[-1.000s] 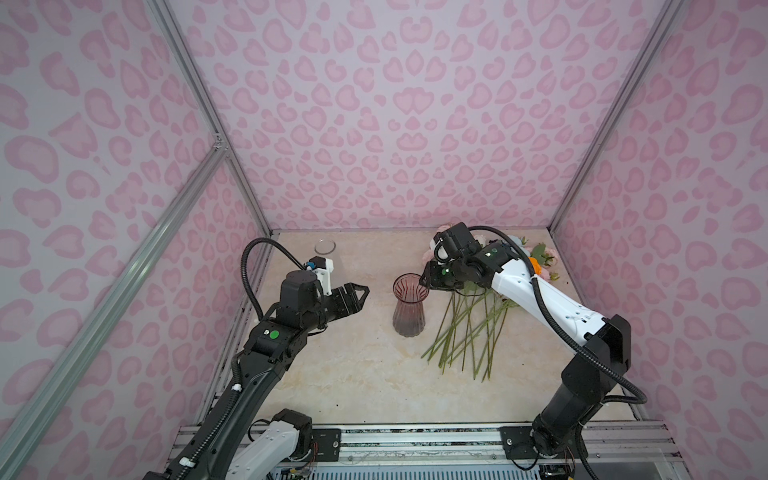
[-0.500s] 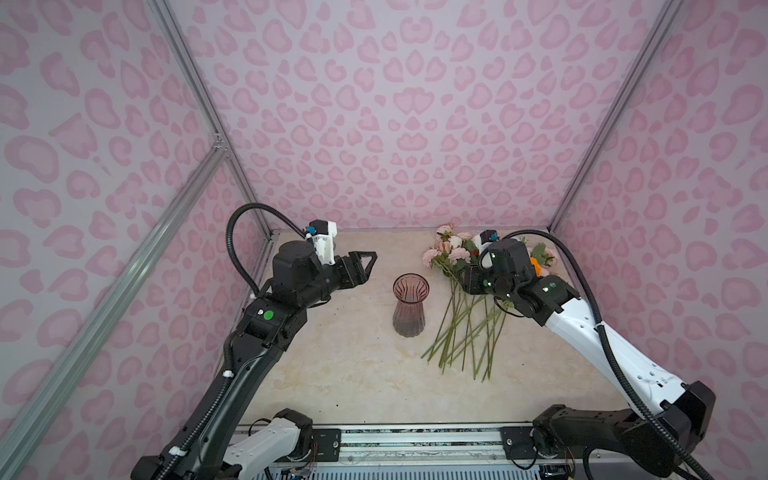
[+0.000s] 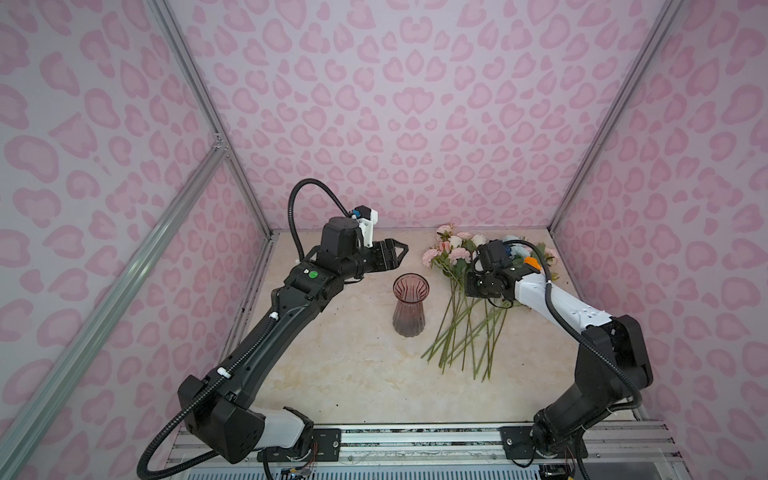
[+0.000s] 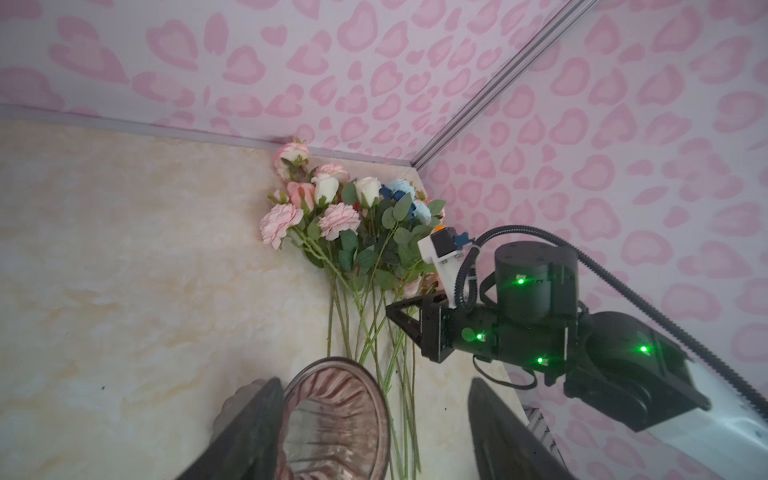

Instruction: Arrange the flowers into the vase

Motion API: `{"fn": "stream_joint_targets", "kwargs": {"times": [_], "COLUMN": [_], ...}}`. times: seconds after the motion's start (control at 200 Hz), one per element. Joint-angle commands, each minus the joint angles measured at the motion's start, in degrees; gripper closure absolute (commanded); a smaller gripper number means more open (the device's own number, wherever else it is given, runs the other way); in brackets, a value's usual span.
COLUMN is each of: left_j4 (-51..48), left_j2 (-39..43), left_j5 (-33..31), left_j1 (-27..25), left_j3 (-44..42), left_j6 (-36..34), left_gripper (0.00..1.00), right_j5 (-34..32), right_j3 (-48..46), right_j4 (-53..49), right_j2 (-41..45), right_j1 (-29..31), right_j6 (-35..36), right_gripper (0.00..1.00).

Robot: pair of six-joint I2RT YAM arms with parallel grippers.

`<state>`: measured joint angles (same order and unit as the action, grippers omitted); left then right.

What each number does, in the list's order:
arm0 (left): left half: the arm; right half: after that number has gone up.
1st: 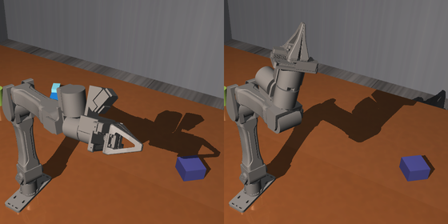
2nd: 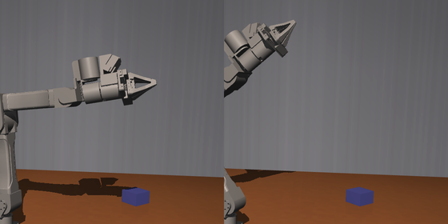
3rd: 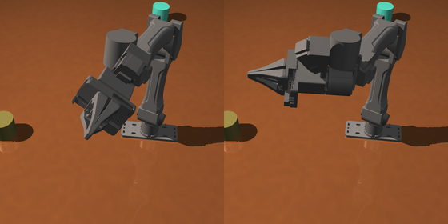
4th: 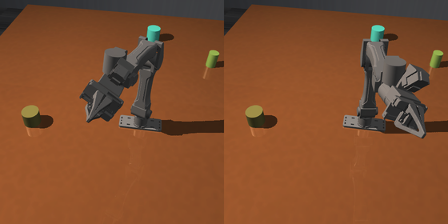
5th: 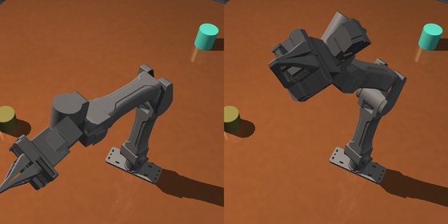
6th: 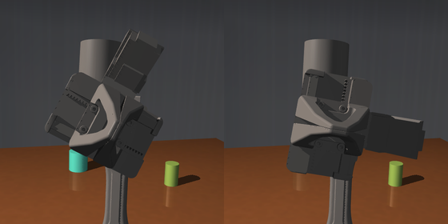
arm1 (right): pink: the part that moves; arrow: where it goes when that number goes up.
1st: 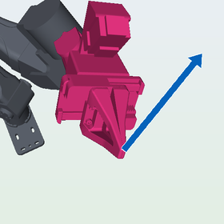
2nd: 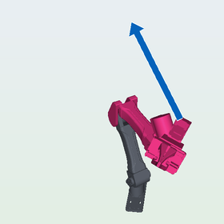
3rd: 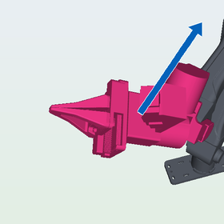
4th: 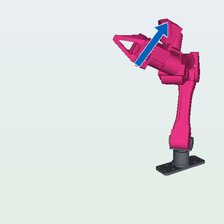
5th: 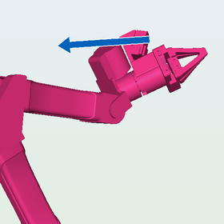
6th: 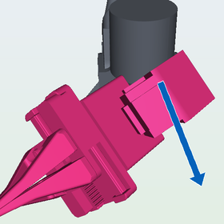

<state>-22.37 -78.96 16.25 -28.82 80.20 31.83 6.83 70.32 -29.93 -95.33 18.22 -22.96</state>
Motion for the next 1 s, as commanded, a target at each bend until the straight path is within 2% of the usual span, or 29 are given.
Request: {"fn": "stream_joint_targets", "kwargs": {"times": [0.0,0.09,0.355,0.495,0.56,0.61,0.665,0.995], "left_j4": [2.71,3.96,5.14,5.29,5.71,5.97,6.1,6.92], "left_j2": [1.82,2.31,1.45,1.35,1.83,2.12,2.2,2.35], "left_j5": [-1.12,-1.33,2.69,4.51,4.54,4.07,3.7,5.02], "left_j1": [-0.09,-0.16,-0.27,-0.43,-0.58,-0.57,-0.59,-0.62], "left_j3": [-2.19,-5.03,-8.03,-8.13,-8.54,-8.91,-9.09,-9.31], "left_j6": [-1.32,-1.34,0.13,1.11,1.08,1.04,0.95,0.9], "left_gripper": [0.29,0.29,0.29,0.29,0.29,0.29,0.29,0.29], "right_j5": [-0.47,4.53,6.08,6.11,6.91,7.23,7.36,6.59], "right_j3": [-0.22,-0.89,-0.05,-0.39,-0.88,-1.2,-1.87,-2.77], "right_j4": [2.32,7.14,13.33,15.12,16.74,17.35,18.05,19.14], "right_j2": [-2.83,-4.85,-10.13,-12.38,-12.6,-12.26,-11.22,-1.11], "right_j1": [-2.4,-4.94,-7.15,-7.58,-7.92,-8.02,-8.0,-7.94], "right_j6": [-2.73,-7.0,-15.82,-17.94,-18.25,-18.59,-18.81,-19.1], "right_gripper": [0.77,0.76,0.77,0.83,0.9,0.97,1.0,1.0]}}
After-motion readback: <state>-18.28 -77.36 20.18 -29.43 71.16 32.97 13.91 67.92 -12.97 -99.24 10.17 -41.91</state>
